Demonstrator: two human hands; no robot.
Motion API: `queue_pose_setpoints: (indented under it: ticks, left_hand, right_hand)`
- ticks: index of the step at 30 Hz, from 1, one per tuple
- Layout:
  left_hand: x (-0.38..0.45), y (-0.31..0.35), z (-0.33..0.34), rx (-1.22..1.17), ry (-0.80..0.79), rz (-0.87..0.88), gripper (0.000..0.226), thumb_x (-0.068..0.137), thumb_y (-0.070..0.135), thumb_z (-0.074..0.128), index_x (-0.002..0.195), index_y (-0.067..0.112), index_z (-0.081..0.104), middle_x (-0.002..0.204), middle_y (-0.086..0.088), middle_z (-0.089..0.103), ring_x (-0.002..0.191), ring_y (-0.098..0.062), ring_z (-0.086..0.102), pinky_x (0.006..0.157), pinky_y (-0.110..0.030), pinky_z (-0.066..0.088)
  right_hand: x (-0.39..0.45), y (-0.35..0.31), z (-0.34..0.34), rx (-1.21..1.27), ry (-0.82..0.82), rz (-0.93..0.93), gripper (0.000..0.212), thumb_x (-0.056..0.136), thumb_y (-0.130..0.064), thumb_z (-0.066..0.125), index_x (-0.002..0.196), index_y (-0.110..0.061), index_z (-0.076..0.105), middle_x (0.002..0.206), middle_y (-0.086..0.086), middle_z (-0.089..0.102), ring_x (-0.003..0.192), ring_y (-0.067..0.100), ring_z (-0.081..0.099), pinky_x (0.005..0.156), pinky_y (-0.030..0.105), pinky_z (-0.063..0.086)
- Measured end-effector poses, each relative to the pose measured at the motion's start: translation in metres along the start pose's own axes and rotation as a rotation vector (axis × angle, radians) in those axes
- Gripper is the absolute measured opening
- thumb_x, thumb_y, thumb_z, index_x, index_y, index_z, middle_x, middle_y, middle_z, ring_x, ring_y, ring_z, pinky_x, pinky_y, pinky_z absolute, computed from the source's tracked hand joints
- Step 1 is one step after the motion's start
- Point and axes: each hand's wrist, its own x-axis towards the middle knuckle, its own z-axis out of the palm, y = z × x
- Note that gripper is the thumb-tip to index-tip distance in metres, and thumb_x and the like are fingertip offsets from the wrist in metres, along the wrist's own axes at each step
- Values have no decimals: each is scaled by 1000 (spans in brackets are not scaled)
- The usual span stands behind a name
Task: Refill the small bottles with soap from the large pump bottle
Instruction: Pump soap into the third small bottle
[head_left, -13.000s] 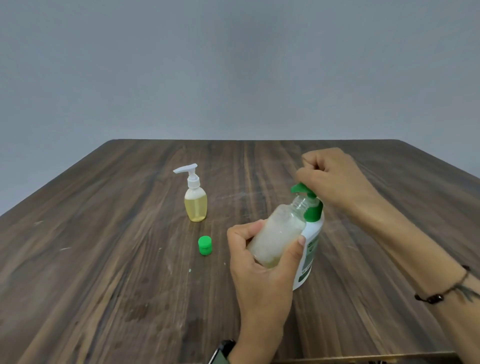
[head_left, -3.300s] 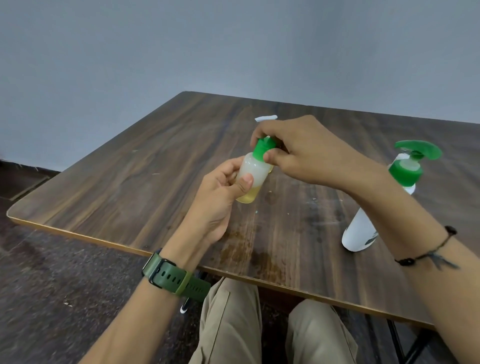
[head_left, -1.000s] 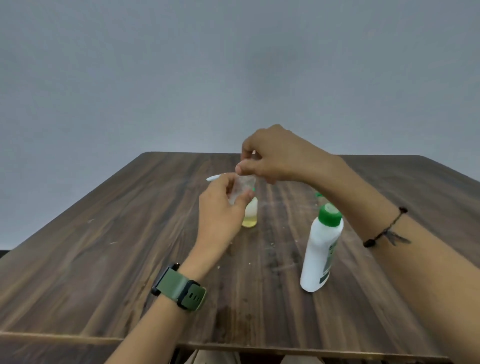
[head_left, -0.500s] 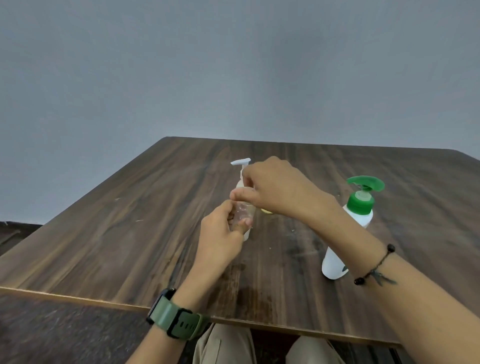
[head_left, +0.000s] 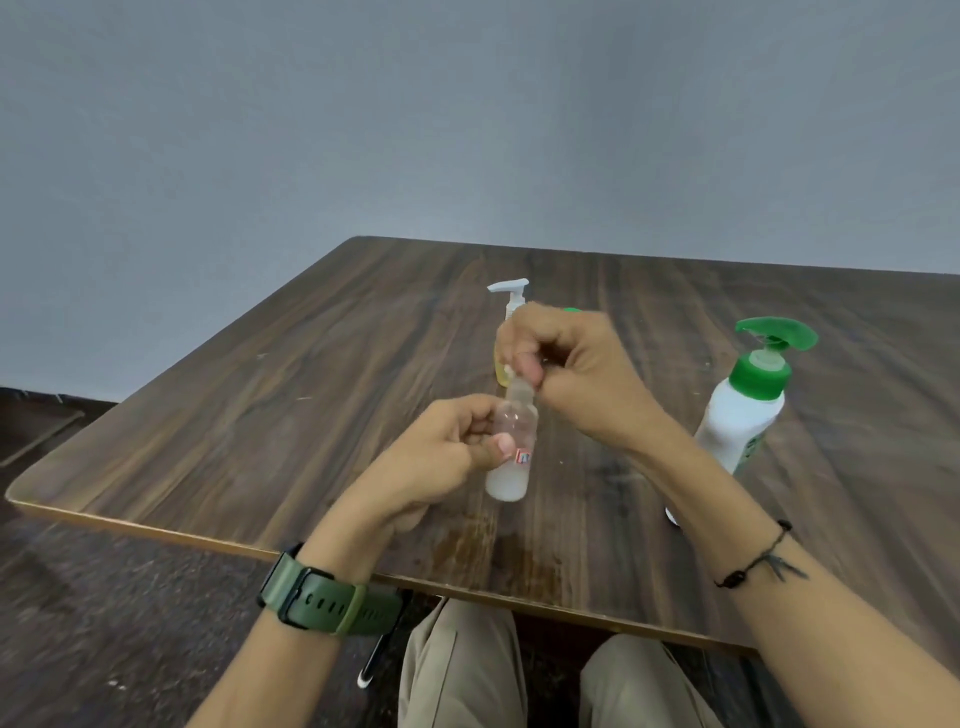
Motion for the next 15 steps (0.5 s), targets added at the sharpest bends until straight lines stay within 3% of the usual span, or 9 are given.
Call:
queue_pose_setpoints:
  ticks: [2, 4, 7, 11, 15]
  left_hand:
    - [-2, -4, 3, 7, -30, -46, 22, 88, -2, 51, 105, 7, 61, 100, -9, 67, 95, -15, 62, 87, -23, 48]
    - [-2, -10, 6, -21, 49, -64, 23, 88, -1, 51, 104, 12, 62, 100, -7, 68, 97, -15, 63, 88, -24, 49]
    - [2, -17, 7, -77, 282, -18, 24, 87, 0, 54, 97, 20, 64, 91, 0, 69, 90, -14, 62, 78, -21, 48]
    - [6, -16, 12, -84, 403, 46, 31, 85, -2, 57, 89, 29, 62, 86, 7, 67, 80, -6, 61, 73, -14, 47]
    - [6, -12, 21, -81, 418, 93, 33, 83, -1, 60, 88, 31, 63, 82, 12, 69, 75, 4, 63, 71, -9, 47]
  right_hand:
    - [3, -1, -10, 135, 128, 30, 41, 49, 21, 35, 47, -19, 39, 56, -6, 48, 58, 15, 44, 58, 33, 36]
    - [6, -2, -23, -63, 133, 126, 40, 59, 22, 41, 53, -16, 51, 60, -2, 52, 59, 12, 46, 60, 24, 38]
    - [-4, 11, -23, -593, -199, 345, 27, 72, 10, 48, 78, -9, 66, 75, 2, 60, 68, 9, 54, 56, 9, 36]
    - [-36, 42, -1, -906, -493, 378, 21, 79, -1, 48, 96, -7, 58, 99, 12, 61, 96, 30, 54, 74, 36, 44]
    - [-49, 42, 4, -996, -487, 347, 24, 86, -4, 46, 109, -9, 50, 104, 12, 56, 98, 29, 49, 73, 38, 42]
